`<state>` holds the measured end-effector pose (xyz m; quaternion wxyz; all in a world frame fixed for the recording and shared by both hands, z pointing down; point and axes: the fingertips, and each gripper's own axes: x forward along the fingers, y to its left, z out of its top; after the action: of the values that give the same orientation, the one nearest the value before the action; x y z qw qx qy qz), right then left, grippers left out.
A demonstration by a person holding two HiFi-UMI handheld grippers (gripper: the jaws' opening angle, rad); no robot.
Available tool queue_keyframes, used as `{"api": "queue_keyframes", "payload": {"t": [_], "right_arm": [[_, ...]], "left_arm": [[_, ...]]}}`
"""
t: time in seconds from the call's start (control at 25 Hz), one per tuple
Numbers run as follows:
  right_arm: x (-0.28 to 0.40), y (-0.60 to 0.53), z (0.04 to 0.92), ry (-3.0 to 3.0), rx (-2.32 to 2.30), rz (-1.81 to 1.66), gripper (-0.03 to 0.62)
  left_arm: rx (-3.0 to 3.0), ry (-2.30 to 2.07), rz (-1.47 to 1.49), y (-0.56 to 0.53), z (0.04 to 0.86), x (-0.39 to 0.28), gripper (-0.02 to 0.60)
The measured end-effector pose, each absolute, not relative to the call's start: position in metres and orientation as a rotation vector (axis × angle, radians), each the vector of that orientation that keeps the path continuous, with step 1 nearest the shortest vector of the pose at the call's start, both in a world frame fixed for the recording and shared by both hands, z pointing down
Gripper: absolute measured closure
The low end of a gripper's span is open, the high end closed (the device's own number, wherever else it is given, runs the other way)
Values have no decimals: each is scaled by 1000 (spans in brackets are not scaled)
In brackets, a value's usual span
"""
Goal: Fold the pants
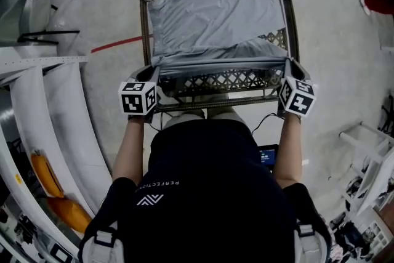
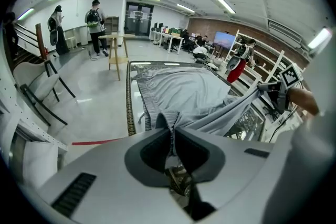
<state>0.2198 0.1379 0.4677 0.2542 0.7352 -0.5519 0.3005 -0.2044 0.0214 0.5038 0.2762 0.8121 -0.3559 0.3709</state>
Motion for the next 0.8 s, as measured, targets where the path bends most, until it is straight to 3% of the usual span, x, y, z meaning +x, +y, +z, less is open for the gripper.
{"api": "queue_keyframes", "payload": {"t": [0.8], "right_arm": [[261, -14, 456, -1714, 1822, 665, 553]], "left_arm": [[2121, -1149, 999, -54, 484, -174, 548]]}}
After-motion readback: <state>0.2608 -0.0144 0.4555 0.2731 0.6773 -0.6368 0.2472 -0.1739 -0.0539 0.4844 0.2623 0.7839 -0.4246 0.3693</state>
